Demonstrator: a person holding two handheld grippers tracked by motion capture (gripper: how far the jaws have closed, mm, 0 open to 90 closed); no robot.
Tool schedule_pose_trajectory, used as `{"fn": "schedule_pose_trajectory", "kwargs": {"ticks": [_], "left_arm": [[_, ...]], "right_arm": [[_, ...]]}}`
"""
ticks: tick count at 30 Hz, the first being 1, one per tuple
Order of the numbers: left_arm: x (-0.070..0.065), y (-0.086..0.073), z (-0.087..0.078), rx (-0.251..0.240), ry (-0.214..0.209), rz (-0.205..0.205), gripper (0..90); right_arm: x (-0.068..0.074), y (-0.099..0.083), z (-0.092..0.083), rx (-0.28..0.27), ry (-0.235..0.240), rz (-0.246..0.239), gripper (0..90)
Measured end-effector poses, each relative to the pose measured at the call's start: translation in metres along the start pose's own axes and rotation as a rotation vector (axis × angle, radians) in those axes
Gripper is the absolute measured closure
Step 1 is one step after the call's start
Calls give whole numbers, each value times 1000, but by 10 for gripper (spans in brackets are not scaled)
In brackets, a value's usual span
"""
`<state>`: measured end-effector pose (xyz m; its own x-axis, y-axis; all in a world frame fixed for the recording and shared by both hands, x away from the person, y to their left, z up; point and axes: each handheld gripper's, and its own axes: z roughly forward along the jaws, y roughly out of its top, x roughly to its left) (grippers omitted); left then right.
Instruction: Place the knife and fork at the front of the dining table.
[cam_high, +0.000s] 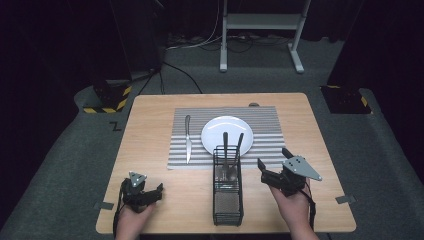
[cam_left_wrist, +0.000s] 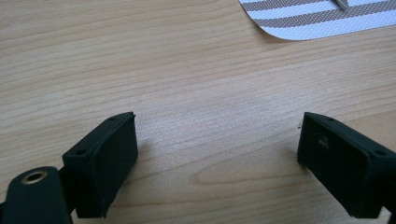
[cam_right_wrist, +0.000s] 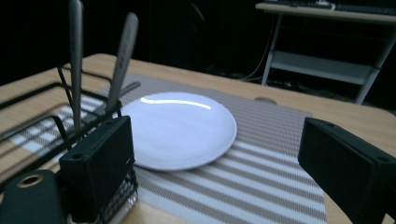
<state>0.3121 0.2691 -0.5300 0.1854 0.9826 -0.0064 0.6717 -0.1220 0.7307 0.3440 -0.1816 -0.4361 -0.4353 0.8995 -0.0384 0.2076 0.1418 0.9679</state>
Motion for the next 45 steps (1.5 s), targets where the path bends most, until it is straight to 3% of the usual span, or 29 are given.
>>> {"fn": "schedule_pose_trajectory", "kwargs": {"ticks": [2,9,17,23,30,37,45], "left_arm": [[-1,-1,-1,0,0,2,122],[-1,-1,-1,1,-1,4,121],[-1,0,0,11,-20,21,74],[-1,0,1,16,-29,25,56],[-1,0,1,15,-29,25,56],[-1,0,1,16,-29,26,56],[-1,0,1,15,-27,27,57]], "right_arm": [[4,6,2,-24,21,17,117],[24,25,17,-69,29,-15,180],[41,33,31,-96,16,-42,378],[51,32,43,-62,20,-65,495],[56,32,56,-19,42,-25,625],[56,34,61,-17,54,4,735],[60,34,57,-40,69,-3,767]]}}
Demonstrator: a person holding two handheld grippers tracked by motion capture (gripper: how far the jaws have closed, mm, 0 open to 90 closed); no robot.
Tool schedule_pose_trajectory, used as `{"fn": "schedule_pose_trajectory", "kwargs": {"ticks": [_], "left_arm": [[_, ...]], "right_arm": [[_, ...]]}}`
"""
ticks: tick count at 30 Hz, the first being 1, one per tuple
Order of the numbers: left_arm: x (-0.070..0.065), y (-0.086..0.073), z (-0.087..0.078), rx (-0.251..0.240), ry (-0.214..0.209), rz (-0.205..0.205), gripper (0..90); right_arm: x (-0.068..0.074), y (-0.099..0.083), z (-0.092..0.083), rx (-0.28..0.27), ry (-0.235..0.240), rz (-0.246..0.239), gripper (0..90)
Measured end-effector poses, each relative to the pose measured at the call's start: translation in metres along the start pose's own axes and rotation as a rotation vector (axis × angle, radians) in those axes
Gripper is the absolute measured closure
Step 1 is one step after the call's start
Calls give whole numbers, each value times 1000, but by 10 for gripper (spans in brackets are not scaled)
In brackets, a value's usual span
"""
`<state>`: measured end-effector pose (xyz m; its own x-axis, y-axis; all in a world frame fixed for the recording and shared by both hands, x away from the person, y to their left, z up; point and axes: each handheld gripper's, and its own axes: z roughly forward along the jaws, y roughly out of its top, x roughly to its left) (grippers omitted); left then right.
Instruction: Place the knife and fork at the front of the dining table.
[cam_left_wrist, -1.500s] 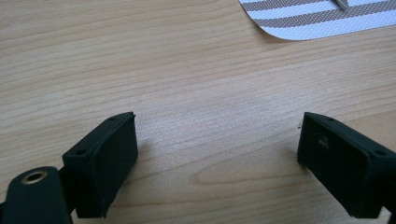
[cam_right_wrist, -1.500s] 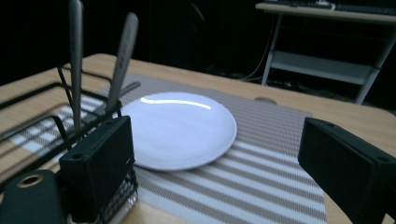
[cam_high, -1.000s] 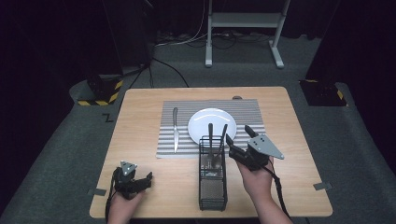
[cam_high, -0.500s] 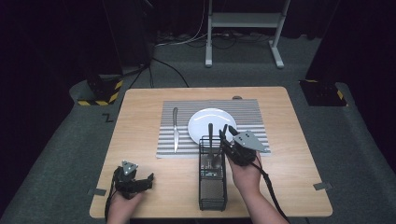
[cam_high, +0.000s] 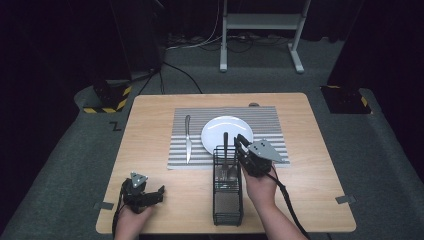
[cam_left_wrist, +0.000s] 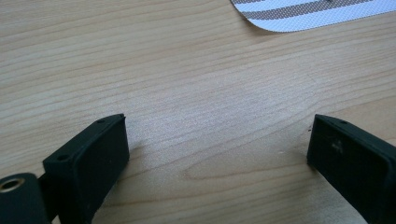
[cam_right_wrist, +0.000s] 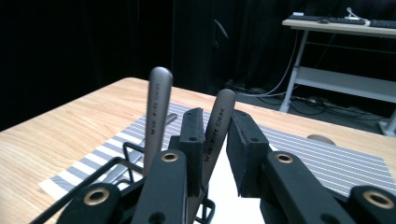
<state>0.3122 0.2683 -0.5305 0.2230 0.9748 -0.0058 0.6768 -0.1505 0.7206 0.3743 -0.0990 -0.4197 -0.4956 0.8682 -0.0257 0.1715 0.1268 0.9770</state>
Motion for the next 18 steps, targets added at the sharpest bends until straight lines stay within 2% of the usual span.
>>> {"fn": "schedule_pose_trajectory", "kwargs": {"ticks": [18], "left_arm": [[0,0,0,0,1,-1,58]], "right_arm": [[9,9,-18,-100,36,-33,792]]}}
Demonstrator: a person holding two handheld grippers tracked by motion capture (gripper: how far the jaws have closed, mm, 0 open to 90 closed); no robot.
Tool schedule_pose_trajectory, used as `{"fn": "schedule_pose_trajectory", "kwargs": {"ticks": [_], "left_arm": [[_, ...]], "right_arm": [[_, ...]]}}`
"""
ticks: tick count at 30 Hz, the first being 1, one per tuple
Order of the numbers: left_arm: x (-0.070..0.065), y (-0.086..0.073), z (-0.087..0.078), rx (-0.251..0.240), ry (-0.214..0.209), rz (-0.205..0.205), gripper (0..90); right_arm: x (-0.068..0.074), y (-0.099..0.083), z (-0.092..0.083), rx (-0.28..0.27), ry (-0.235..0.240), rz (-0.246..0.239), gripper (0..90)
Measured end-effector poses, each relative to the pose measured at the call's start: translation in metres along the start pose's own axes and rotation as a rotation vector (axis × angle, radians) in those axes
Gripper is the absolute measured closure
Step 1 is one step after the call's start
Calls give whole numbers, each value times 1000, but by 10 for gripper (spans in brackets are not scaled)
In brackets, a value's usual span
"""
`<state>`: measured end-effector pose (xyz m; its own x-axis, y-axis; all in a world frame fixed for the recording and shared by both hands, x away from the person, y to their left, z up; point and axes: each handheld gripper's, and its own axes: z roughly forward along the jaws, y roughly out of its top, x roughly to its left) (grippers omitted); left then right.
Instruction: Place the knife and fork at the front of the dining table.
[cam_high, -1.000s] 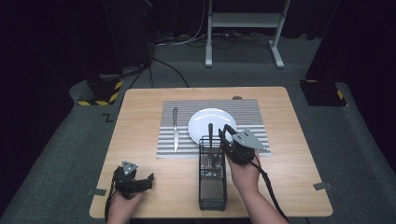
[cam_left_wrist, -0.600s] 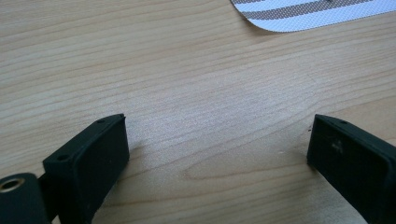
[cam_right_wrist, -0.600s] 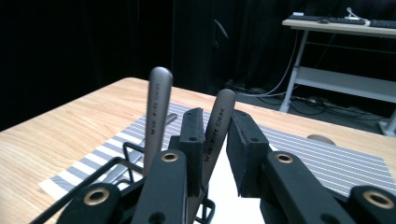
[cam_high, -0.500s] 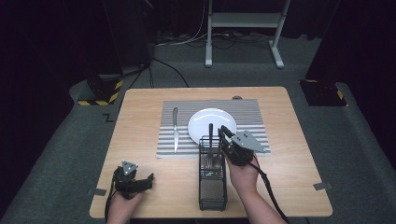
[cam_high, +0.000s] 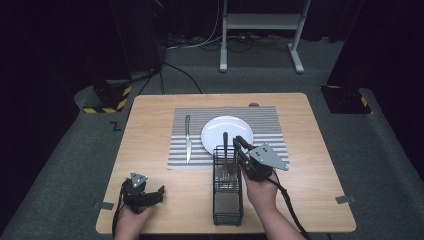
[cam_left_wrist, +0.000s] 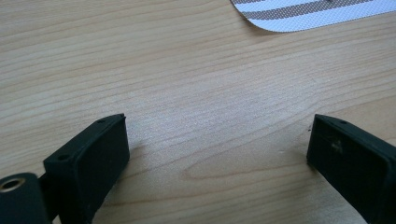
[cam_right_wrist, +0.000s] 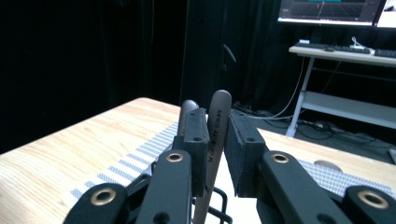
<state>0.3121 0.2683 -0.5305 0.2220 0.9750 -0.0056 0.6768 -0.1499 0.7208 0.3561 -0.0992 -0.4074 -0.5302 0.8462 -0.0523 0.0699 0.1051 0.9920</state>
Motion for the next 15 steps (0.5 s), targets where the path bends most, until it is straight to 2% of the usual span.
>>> {"fn": "schedule_pose_trajectory", "kwargs": {"ticks": [15], "left_arm": [[0,0,0,0,0,0,58]], "right_arm": [[8,24,-13,-100,2,-23,805]]}}
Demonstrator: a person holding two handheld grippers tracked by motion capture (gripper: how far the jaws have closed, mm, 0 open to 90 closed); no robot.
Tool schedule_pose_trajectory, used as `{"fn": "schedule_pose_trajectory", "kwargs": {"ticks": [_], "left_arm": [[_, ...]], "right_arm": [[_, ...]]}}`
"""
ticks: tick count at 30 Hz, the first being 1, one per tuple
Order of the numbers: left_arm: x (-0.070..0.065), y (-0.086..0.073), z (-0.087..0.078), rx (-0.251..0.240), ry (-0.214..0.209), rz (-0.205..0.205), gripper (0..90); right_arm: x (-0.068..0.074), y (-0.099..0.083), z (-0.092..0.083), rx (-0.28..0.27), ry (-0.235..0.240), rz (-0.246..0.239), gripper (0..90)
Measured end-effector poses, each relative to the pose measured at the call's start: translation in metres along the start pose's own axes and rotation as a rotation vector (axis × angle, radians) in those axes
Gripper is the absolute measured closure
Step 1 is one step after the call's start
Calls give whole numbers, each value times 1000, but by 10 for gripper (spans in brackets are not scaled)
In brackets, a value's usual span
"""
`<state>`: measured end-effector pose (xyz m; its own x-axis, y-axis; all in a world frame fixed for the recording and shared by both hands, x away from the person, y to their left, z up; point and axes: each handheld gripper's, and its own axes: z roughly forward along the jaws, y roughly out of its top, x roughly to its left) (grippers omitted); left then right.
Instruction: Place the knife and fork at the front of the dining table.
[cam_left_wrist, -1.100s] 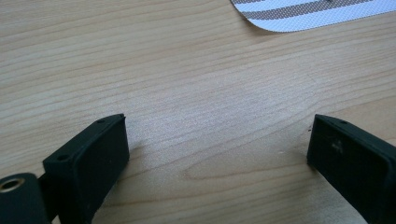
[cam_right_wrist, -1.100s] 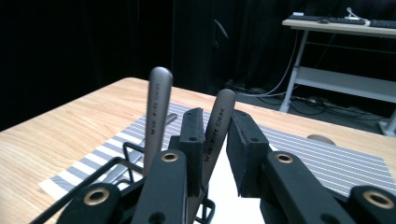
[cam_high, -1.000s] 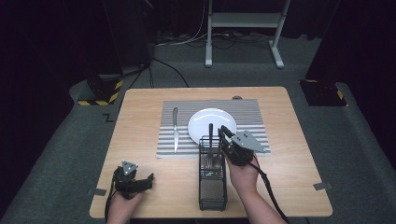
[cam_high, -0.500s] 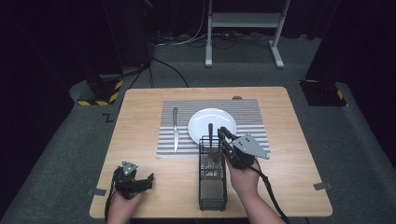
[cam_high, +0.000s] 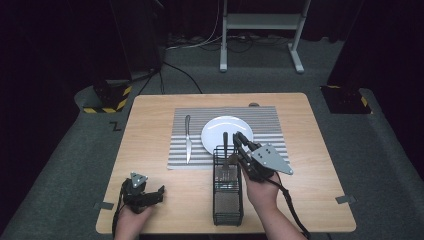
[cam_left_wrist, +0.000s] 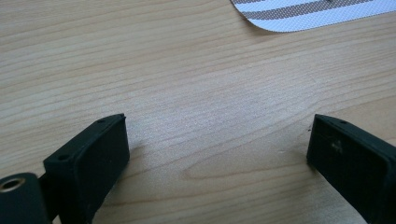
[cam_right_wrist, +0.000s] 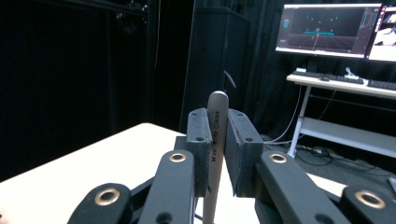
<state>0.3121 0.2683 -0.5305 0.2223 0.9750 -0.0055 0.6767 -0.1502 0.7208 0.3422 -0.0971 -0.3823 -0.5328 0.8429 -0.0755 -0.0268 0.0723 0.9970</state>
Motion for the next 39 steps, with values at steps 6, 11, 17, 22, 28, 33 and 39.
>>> {"fn": "schedule_pose_trajectory", "kwargs": {"ticks": [6,11,17,22,28,33,39], "left_arm": [[0,0,0,0,0,0,58],[0,0,0,0,0,0,58],[0,0,0,0,0,0,59],[0,0,0,0,0,-1,59],[0,0,0,0,0,0,59],[0,0,0,0,1,-1,59],[0,0,0,0,0,-1,60]], "right_arm": [[1,11,-6,-44,11,13,807],[1,22,-10,-80,16,17,808],[-1,35,-16,-119,3,14,808],[-10,44,-20,-141,-23,16,808],[-22,46,-26,-139,-62,-1,809],[-33,42,-30,-124,-98,-22,809],[-47,30,-30,-90,-137,-32,809]]}}
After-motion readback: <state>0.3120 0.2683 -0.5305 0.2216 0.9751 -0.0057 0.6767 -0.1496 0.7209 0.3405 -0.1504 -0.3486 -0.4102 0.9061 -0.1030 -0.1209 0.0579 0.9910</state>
